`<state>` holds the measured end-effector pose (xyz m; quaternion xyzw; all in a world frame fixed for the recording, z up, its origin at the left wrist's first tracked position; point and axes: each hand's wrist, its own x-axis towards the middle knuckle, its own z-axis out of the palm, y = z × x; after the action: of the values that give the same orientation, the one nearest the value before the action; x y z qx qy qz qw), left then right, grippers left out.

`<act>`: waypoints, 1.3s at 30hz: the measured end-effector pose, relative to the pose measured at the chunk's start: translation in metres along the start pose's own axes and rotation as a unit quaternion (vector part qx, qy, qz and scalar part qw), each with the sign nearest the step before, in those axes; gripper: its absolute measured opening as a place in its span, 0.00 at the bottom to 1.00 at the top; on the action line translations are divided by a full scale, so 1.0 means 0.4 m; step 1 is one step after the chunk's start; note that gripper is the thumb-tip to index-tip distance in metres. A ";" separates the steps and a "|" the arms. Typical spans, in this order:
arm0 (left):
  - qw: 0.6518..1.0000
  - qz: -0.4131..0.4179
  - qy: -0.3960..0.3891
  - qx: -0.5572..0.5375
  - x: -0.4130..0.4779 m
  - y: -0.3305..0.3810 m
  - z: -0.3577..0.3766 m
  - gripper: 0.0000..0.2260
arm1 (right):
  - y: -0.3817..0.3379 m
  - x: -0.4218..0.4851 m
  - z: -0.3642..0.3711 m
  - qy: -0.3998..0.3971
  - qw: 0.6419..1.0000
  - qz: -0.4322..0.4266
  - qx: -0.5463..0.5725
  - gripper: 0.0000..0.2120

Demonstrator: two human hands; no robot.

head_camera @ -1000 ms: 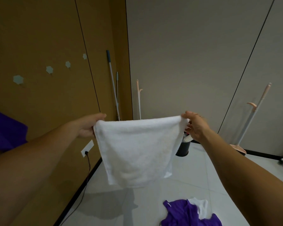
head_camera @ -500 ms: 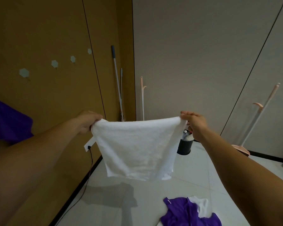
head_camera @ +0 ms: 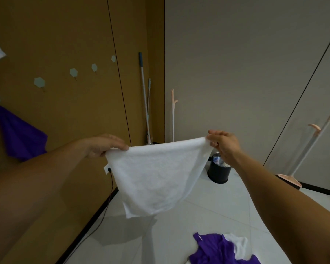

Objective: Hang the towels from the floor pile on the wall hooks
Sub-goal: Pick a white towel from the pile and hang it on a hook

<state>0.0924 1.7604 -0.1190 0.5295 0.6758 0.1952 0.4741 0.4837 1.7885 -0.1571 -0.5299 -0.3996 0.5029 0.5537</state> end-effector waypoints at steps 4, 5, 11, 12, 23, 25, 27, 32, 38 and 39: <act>0.990 0.025 -0.006 0.139 -0.004 -0.024 -0.007 0.26 | -0.002 0.010 0.039 -0.061 0.986 -0.014 -0.154 0.17; 0.986 0.033 0.008 0.161 -0.003 -0.034 -0.010 0.26 | 0.001 0.017 0.050 -0.080 0.977 -0.017 -0.195 0.19; 0.968 0.076 0.148 0.188 0.031 -0.124 -0.054 0.16 | 0.020 0.069 0.154 -0.159 0.902 -0.025 -0.400 0.21; 0.963 0.085 0.159 0.201 0.036 -0.138 -0.069 0.13 | 0.022 0.080 0.177 -0.167 0.889 -0.029 -0.425 0.21; 0.846 0.102 0.364 0.376 0.076 -0.140 -0.279 0.14 | -0.031 0.234 0.504 -0.121 0.814 -0.165 -0.543 0.18; 0.833 0.141 0.412 0.340 0.083 -0.127 -0.315 0.12 | -0.053 0.248 0.574 -0.121 0.804 -0.218 -0.539 0.17; 0.844 0.174 0.441 0.251 0.091 -0.113 -0.348 0.12 | -0.072 0.261 0.646 -0.117 0.797 -0.268 -0.528 0.18; 0.849 0.197 0.482 0.090 0.102 -0.099 -0.454 0.08 | -0.092 0.301 0.801 -0.089 0.847 -0.303 -0.428 0.10; 0.814 0.198 0.545 -0.019 0.112 -0.100 -0.562 0.14 | -0.110 0.348 0.929 -0.137 0.765 -0.397 -0.488 0.09; 0.810 0.206 0.549 -0.014 0.117 -0.096 -0.572 0.13 | -0.116 0.359 0.955 -0.127 0.755 -0.410 -0.496 0.10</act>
<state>-0.1213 1.8430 -0.0603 0.4543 0.6962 0.5555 -0.0199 0.1423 2.0031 -0.0788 -0.4465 -0.8389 0.0215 0.3106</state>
